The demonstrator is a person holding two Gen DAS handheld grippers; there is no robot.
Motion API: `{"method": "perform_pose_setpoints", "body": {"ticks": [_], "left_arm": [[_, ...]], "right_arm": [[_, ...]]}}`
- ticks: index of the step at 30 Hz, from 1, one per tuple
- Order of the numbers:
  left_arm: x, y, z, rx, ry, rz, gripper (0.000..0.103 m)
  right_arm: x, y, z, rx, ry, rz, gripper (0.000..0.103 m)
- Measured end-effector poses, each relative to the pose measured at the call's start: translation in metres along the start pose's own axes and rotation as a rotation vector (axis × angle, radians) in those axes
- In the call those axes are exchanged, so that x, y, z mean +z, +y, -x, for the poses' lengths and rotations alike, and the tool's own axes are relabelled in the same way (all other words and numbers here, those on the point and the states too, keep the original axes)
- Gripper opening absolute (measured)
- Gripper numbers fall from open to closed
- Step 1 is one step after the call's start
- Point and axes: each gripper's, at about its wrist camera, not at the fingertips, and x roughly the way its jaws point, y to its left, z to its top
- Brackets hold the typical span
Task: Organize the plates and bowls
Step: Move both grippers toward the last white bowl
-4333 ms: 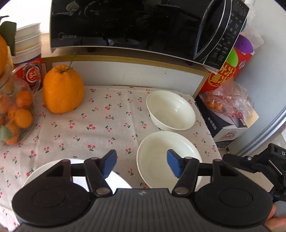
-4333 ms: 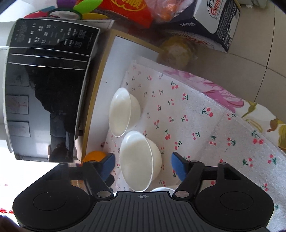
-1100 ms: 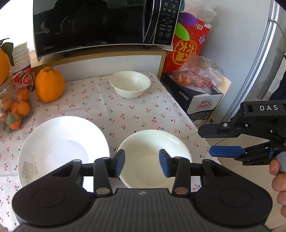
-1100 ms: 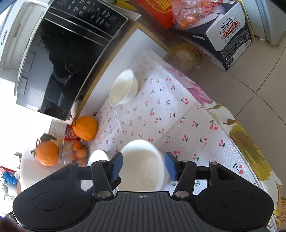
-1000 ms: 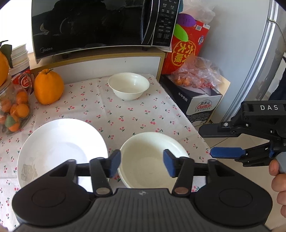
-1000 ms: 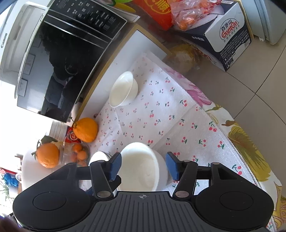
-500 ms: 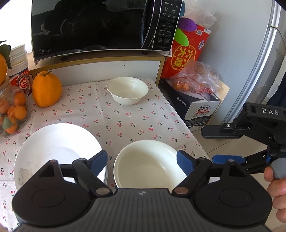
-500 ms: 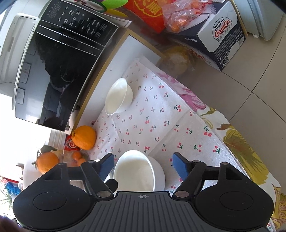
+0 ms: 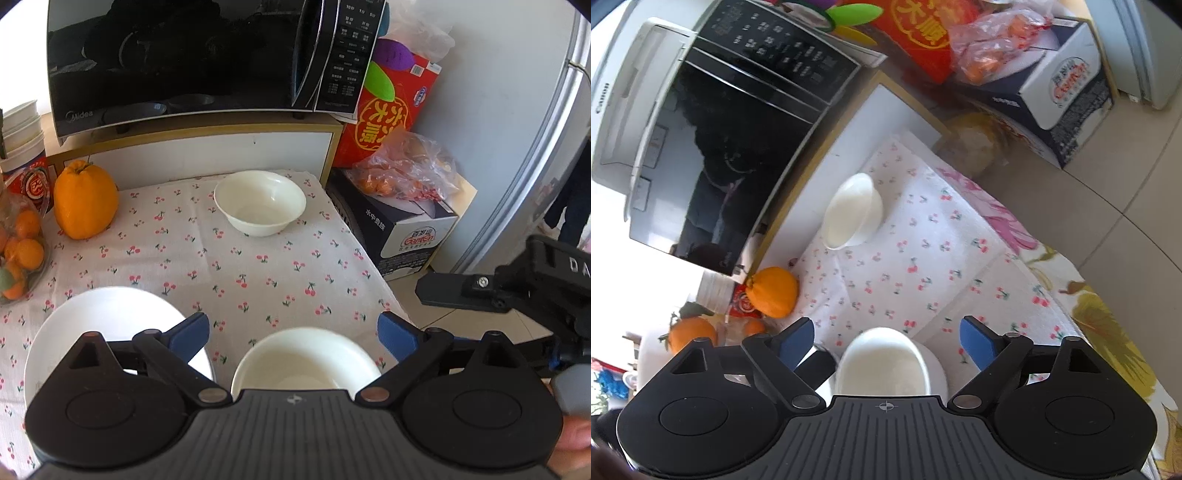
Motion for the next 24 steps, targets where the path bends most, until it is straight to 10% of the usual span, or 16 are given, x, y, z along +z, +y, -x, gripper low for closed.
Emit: {"method": "perform_pose_setpoints", "body": {"ticks": [24], "left_arm": [[0.040, 0.046, -0.036, 0.103, 0.006, 0.080, 0.103]], "right_arm": [[0.039, 0.018, -0.059, -0.045, -0.025, 0.025, 0.092]]}}
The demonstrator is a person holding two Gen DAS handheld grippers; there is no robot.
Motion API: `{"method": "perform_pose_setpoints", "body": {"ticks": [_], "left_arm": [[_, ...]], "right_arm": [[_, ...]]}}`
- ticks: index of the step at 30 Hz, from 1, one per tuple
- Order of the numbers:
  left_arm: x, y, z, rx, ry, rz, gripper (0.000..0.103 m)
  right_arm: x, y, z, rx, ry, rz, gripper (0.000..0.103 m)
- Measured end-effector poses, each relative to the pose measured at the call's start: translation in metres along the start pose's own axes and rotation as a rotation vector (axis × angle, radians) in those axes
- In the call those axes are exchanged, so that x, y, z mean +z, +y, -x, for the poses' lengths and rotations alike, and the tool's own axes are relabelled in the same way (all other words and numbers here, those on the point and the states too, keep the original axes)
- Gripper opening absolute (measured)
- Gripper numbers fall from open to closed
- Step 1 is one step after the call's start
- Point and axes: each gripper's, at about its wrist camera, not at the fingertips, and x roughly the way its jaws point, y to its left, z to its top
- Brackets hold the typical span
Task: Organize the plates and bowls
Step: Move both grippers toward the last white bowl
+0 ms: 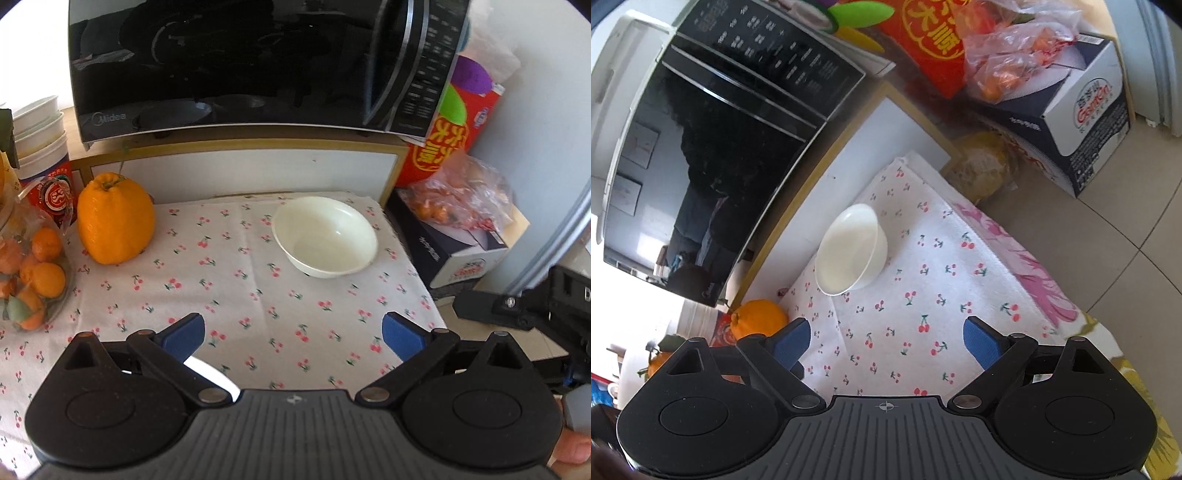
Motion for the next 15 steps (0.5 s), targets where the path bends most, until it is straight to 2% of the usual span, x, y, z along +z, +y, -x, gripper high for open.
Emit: {"method": "perform_pose_setpoints", "body": {"ticks": [9, 15], "left_arm": [[0.018, 0.019, -0.020, 0.012, -0.010, 0.066, 0.103], [0.029, 0.025, -0.039, -0.008, -0.034, 0.087, 0.102]], "right_arm": [[0.007, 0.002, -0.023, 0.012, -0.007, -0.024, 0.092], [0.012, 0.000, -0.040, 0.066, -0.043, -0.062, 0.091]]}}
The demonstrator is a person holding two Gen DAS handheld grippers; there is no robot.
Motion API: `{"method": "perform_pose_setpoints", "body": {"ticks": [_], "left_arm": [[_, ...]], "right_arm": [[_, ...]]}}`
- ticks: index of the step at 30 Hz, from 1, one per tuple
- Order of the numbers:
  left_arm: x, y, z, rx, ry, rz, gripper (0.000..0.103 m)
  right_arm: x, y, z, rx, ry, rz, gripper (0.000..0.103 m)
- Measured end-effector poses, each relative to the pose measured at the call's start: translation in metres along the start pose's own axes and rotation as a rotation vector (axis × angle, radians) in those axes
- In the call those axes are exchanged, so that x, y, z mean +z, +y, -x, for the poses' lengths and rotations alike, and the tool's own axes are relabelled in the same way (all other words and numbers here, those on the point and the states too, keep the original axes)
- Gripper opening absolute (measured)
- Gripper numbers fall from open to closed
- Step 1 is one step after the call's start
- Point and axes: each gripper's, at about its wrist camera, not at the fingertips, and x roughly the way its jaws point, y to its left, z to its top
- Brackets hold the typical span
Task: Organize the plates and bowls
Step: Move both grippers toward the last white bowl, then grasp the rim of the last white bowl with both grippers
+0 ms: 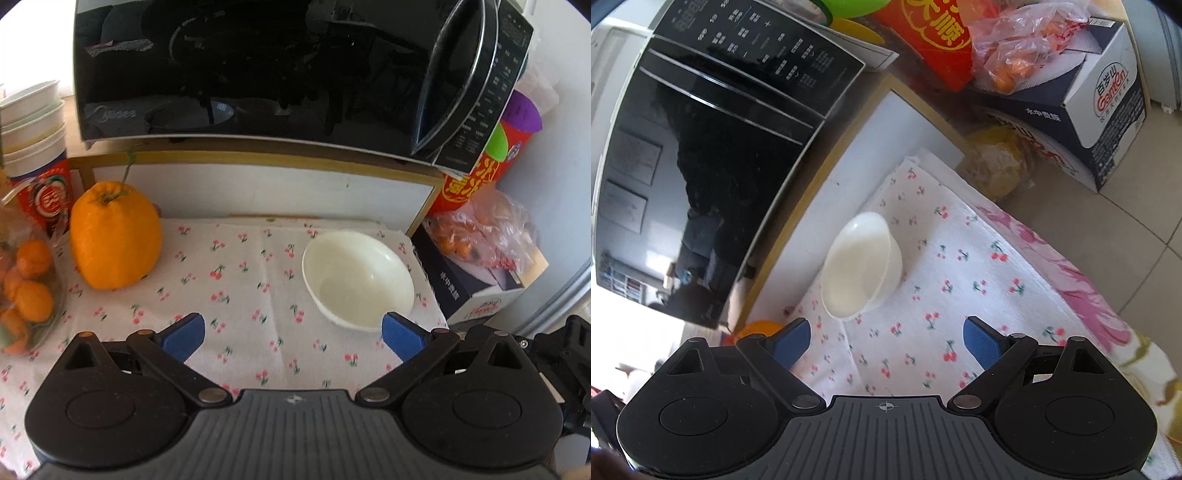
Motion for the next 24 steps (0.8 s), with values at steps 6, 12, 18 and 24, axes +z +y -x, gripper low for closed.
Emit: {"method": "perform_pose_setpoints", "body": {"ticks": [6, 12, 18, 24], "left_arm": [[0.009, 0.004, -0.022, -0.031, -0.032, 0.020, 0.095], [0.018, 0.008, -0.042, -0.082, -0.024, 0.071, 0.074], [0.024, 0.011, -0.063, -0.083, 0.001, 0.104, 0.045], [0.020, 0.005, -0.073, -0.080, 0.039, 0.078, 0.015]], "right_arm": [[0.002, -0.004, -0.016, 0.021, -0.033, -0.013, 0.088], [-0.005, -0.012, -0.021, -0.044, -0.044, -0.038, 0.067], [0.014, -0.012, -0.053, -0.037, -0.004, -0.097, 0.050], [0.017, -0.023, -0.081, -0.002, 0.006, -0.154, 0.027]]}}
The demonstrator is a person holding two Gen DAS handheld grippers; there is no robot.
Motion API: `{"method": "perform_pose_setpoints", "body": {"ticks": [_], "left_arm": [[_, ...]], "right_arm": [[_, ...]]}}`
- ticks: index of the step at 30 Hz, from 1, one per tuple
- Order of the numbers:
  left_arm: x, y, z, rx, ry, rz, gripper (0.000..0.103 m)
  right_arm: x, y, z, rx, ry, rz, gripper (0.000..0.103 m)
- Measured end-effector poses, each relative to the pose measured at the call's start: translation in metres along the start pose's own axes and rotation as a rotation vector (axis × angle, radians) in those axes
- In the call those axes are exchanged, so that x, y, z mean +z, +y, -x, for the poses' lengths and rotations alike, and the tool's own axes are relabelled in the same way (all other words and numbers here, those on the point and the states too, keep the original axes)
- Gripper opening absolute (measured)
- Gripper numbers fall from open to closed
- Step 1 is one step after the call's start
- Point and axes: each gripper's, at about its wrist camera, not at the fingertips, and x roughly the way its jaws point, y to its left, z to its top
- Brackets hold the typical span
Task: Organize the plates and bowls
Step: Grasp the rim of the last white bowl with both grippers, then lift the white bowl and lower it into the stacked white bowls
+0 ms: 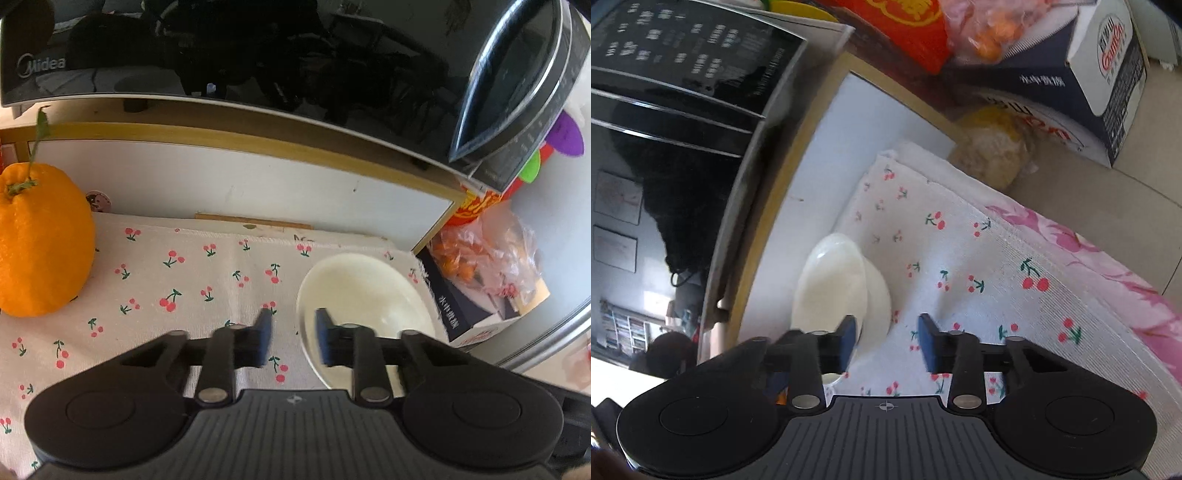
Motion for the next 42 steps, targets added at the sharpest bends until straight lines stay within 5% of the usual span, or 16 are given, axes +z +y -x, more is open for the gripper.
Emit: {"method": "perform_pose_setpoints", "body": {"ticks": [2, 5, 16, 42], "left_arm": [[0.000, 0.000, -0.001, -0.007, 0.003, -0.005, 0.011], [-0.002, -0.001, 0.001, -0.004, 0.003, -0.018, 0.006], [-0.003, -0.008, 0.027, -0.012, -0.006, -0.045, 0.005], [-0.045, -0.035, 0.120, -0.051, -0.029, -0.084, 0.006]], "right_arm": [[0.000, -0.004, -0.003, 0.037, 0.002, -0.021, 0.015], [0.000, -0.004, -0.004, 0.061, -0.001, -0.015, 0.010], [-0.003, 0.002, 0.014, 0.057, -0.001, -0.008, 0.009], [-0.036, 0.016, 0.125, 0.064, -0.004, 0.024, 0.009]]}}
